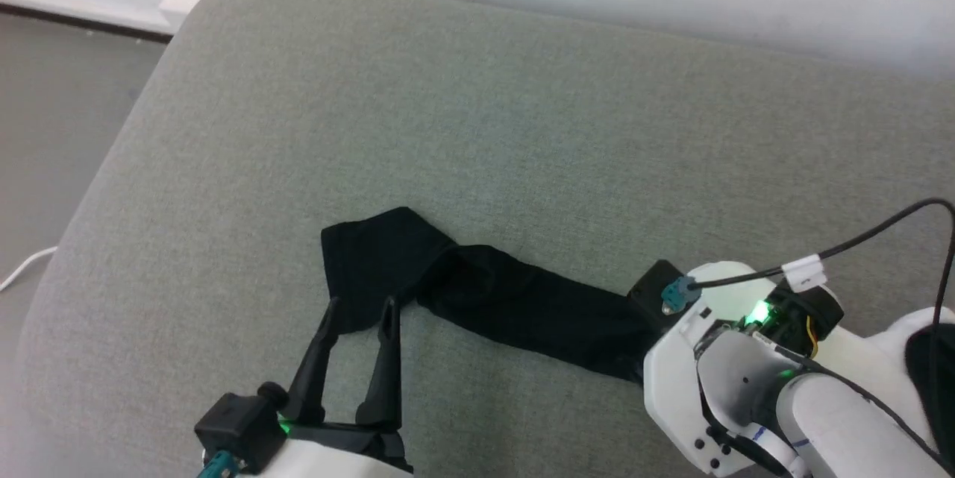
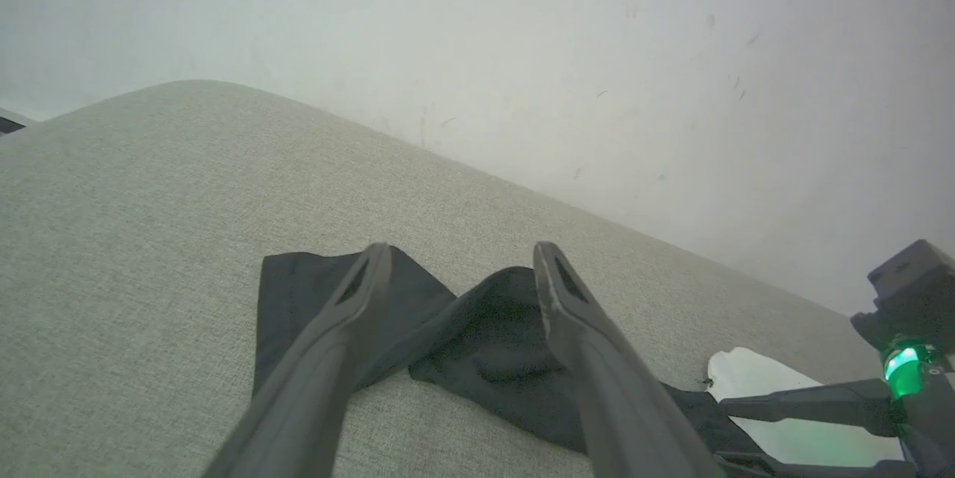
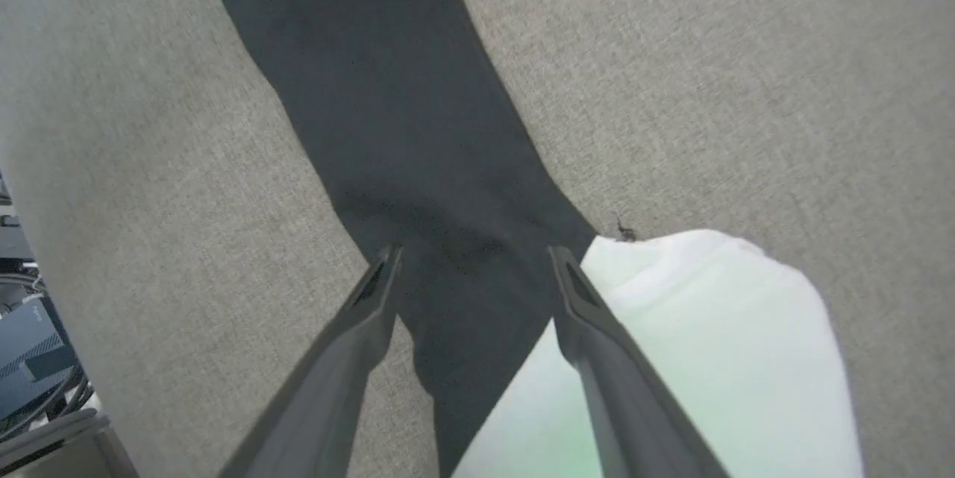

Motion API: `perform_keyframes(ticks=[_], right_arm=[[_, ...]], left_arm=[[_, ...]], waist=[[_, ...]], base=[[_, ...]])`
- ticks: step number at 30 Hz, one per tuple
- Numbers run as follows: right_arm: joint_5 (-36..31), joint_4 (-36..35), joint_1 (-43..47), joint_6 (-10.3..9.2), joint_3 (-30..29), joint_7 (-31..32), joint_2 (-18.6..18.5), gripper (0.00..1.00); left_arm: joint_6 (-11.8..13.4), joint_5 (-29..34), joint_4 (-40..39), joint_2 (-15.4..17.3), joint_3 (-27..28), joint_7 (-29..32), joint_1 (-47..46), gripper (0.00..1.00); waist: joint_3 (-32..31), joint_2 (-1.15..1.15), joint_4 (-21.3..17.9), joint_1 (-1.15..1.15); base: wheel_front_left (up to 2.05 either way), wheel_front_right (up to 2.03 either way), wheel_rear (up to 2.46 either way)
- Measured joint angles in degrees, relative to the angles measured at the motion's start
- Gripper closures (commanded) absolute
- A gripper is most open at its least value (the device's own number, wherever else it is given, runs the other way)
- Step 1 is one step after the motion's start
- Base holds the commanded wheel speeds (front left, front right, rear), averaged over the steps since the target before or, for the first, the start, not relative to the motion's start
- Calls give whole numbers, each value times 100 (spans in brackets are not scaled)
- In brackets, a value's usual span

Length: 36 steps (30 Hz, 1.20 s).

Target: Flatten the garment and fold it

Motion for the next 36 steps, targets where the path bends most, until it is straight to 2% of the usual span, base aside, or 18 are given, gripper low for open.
perform_keyframes(ticks=[7,8,9,10,16,23,30,36], right_arm=[[-11,330,-314,2,326,90,-191,0],[-11,382,-352,3,289,99,-166,15],[-12,419,-378,3,255,124,-131,70],[-19,445,-405,3,222,132,-103,100],[5,546,-444,2,-46,-5,175,100],[479,-13,-354,1,-454,-169,904,100],[1446,-1054,867,0,-214,812,1327,100],[1637,-1588,2041,0,-136,1619,1192,100]], left_arm=[[-67,-43,241,-78,-78,-103,-214,0],[-99,-43,265,-86,-83,-122,-227,0],[-99,-44,289,-91,-89,-130,-236,0],[-99,-46,314,-98,-91,-138,-240,0],[-100,-46,428,-118,-65,-179,-292,0],[-94,-37,381,-27,11,-183,-280,0],[4,-37,160,104,56,-45,-153,0],[58,-37,36,149,60,11,-17,0]], waist=[[305,0,263,0],[340,0,299,0],[371,0,332,0],[397,0,360,0],[372,0,404,1],[46,0,231,0],[-292,0,-11,-1],[-377,0,-81,-1]], base=[[0,0,0],[0,0,0],[0,0,0],[0,0,0],[0,0,0],[0,0,0],[0,0,0],[0,0,0]])
